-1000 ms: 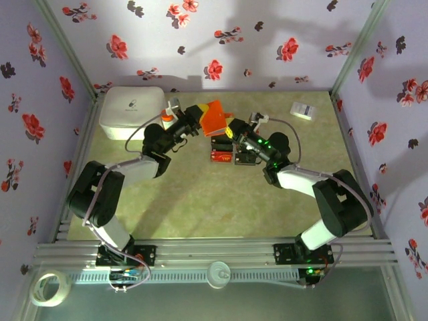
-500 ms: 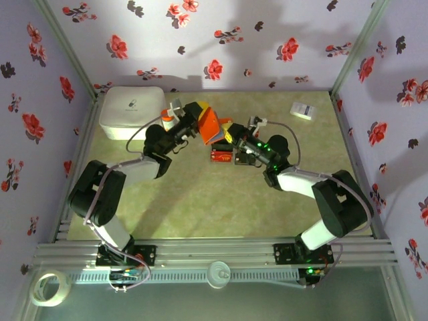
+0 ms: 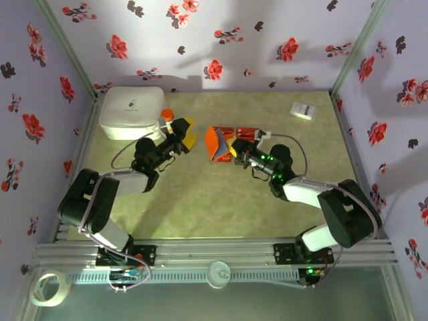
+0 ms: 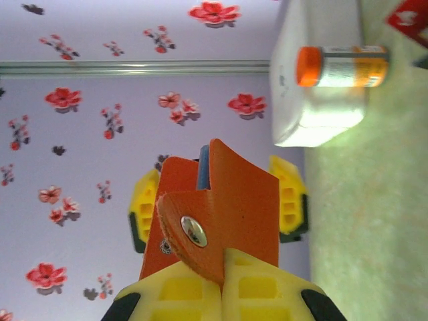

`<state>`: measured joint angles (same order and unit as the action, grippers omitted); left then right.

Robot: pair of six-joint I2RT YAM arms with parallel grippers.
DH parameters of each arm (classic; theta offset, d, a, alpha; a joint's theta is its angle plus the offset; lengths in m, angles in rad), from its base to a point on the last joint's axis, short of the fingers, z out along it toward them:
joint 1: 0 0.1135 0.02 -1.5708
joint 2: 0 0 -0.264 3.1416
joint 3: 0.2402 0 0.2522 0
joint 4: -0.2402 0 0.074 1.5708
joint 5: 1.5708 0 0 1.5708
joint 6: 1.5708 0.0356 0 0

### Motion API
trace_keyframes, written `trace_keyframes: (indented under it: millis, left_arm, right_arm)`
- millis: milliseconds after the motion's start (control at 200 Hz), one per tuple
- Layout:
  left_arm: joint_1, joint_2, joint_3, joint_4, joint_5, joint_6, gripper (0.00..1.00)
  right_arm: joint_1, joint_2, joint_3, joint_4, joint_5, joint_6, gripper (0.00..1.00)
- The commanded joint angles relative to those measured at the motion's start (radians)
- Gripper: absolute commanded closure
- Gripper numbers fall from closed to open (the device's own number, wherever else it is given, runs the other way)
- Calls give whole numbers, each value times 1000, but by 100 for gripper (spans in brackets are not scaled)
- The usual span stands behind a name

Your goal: Put the credit cards into the card holder

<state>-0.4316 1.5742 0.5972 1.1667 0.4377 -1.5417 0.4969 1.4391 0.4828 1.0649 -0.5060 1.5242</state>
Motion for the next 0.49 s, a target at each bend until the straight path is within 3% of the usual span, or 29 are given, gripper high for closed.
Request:
trace_keyframes:
  millis: [0,85,175,325,410,490]
  left_arm:
    - [4,-60,12,-138,39,115,0]
    - [1,-112,65,-342,50,223,0]
    - [-21,-169,186,-734,35,417,0]
    - [-125,-154,500,-1439,-176,786,0]
    - [-187,-93,643,-1661,-291,898,0]
    - [-242,-41,730,-1771,-360,956,0]
  right_arm:
    - [-4,-38,-53,22,23,-47,100]
    - [-4,-52,-94,20,35,-63,100]
    - [-4,-69,-131,11,51,-79,100]
    - [-4,-85,-172,-3,70,-99,100]
    - [-3,-90,-182,-15,76,-112,100]
    - [-3,-91,-185,-23,78,-117,100]
